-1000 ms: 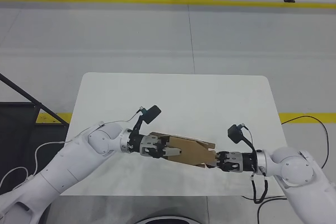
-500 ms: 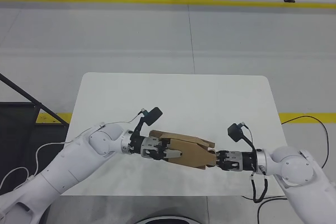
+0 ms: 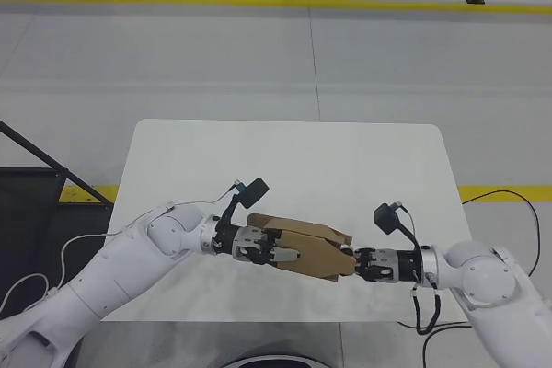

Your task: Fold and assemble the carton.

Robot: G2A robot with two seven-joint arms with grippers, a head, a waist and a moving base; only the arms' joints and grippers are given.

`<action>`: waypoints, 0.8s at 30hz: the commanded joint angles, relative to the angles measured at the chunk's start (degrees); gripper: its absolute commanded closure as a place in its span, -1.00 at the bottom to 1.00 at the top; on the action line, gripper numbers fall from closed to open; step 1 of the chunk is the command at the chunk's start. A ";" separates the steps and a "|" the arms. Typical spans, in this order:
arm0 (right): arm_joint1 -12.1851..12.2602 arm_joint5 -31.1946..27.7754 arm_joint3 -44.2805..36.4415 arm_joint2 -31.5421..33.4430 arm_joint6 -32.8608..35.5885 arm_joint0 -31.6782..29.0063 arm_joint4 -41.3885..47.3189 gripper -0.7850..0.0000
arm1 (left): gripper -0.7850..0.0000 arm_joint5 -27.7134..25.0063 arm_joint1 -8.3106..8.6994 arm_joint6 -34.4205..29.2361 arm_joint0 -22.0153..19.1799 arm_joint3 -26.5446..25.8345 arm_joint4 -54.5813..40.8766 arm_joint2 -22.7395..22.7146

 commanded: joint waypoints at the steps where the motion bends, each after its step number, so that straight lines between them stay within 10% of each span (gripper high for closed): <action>1: 0.02 0.07 -0.17 0.03 -0.05 -0.05 -0.01 1.00 | 1.00 0.00 -0.03 0.00 -0.12 0.16 -0.12 0.20; 24: 0.24 0.41 -0.84 0.20 -0.26 -0.26 -0.45 1.00 | 1.00 0.00 -0.32 0.00 -1.21 1.20 -0.94 1.75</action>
